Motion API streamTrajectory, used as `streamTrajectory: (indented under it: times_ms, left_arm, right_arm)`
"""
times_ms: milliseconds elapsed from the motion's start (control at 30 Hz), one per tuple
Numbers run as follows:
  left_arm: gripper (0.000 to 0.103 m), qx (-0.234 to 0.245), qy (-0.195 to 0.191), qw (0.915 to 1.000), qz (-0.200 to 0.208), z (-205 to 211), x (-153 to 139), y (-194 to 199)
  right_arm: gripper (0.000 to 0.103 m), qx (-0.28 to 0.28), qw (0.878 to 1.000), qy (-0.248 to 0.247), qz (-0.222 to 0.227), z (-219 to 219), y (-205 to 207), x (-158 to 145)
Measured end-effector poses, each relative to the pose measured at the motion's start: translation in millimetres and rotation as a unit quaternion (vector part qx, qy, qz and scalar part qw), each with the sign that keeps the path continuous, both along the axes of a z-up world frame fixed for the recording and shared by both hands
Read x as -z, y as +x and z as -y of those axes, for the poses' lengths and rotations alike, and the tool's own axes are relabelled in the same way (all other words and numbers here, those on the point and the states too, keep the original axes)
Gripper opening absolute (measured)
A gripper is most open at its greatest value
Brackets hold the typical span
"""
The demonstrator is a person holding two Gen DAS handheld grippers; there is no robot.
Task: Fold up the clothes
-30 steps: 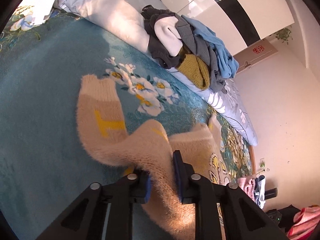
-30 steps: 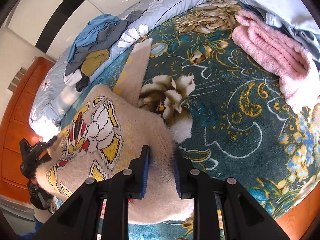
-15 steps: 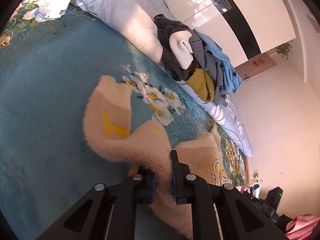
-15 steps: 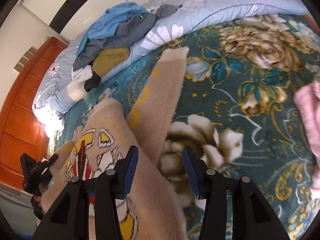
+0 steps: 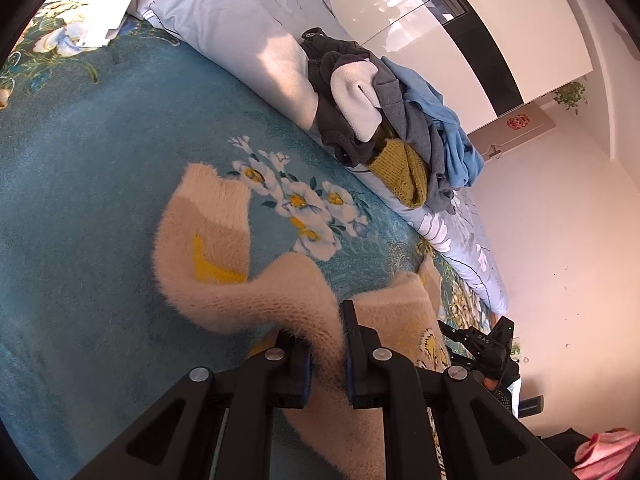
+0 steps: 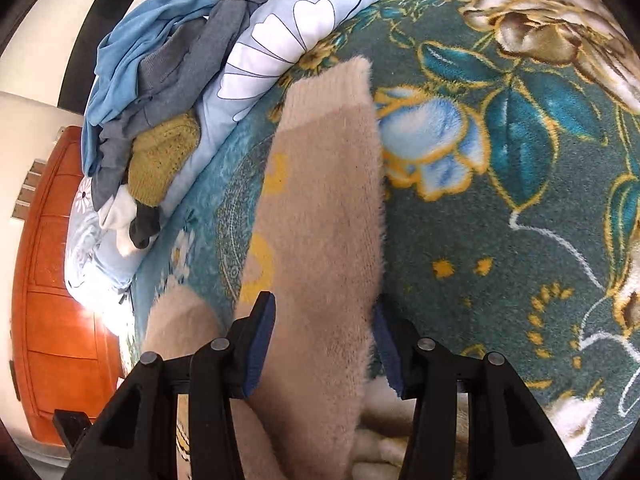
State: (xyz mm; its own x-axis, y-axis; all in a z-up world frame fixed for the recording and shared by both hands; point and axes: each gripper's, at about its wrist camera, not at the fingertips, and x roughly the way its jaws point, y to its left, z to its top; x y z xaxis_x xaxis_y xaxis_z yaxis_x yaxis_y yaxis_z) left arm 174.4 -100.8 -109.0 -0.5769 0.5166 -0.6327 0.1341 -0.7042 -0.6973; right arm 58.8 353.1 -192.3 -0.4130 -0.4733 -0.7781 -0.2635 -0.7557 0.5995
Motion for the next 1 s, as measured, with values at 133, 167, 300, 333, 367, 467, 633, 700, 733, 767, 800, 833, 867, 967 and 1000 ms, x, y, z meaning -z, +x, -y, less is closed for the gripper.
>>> streamTrajectory:
  times_ms: [133, 167, 300, 333, 367, 467, 633, 700, 733, 767, 800, 833, 867, 967, 1000]
  left_arm:
    - [0.013, 0.007, -0.025, 0.9991, -0.033, -6, -20, -13]
    - [0.013, 0.006, -0.030, 0.9986, -0.042, -5, -26, -17]
    - [0.012, -0.001, -0.055, 0.9931, -0.104, 5, -70, -32]
    - [0.012, -0.003, -0.064, 0.9903, -0.123, 9, -84, -35]
    - [0.011, -0.009, -0.072, 0.9866, -0.146, 14, -98, -36]
    - [0.011, -0.041, -0.098, 0.9750, -0.195, 37, -126, -32]
    - [0.011, -0.088, -0.093, 0.9816, -0.142, 76, -85, -43]
    - [0.011, -0.090, -0.086, 0.9865, -0.106, 84, -51, -49]
    - [0.012, -0.092, -0.097, 0.9874, -0.084, 86, -33, -53]
    - [0.012, -0.093, -0.100, 0.9885, -0.064, 88, -16, -56]
    - [0.012, -0.094, -0.102, 0.9894, -0.045, 89, 2, -59]
    - [0.012, -0.102, -0.097, 0.9897, -0.027, 91, 17, -60]
    - [0.012, -0.110, -0.083, 0.9903, -0.019, 95, 27, -59]
    - [0.015, -0.127, -0.041, 0.9910, -0.006, 103, 42, -57]
    - [0.015, -0.126, -0.033, 0.9915, -0.008, 103, 40, -56]
  right_arm:
    - [0.016, 0.005, 1.000, -0.014, -0.013, 4, -6, -9]
    - [0.015, 0.006, 1.000, -0.019, -0.017, 5, -7, -12]
    - [0.013, 0.009, 0.996, 0.001, -0.088, -4, -7, -61]
    - [0.013, 0.018, 0.993, 0.010, -0.112, -10, -5, -79]
    - [0.013, 0.027, 0.990, 0.020, -0.136, -16, -2, -97]
    - [0.013, 0.067, 0.977, 0.046, -0.197, -48, 14, -144]
    - [0.013, 0.097, 0.972, 0.068, -0.202, -78, 30, -150]
    - [0.013, 0.104, 0.979, 0.051, -0.170, -84, 30, -125]
    - [0.013, 0.105, 0.982, 0.049, -0.149, -85, 29, -110]
    - [0.013, 0.106, 0.985, 0.047, -0.129, -85, 27, -94]
    - [0.013, 0.110, 0.986, 0.048, -0.113, -86, 28, -81]
    - [0.013, 0.113, 0.988, 0.048, -0.096, -87, 28, -68]
    - [0.013, 0.119, 0.988, 0.039, -0.090, -87, 30, -59]
    - [0.013, 0.122, 0.989, 0.028, -0.082, -89, 39, -48]
    - [0.013, 0.119, 0.989, 0.029, -0.081, -89, 41, -48]
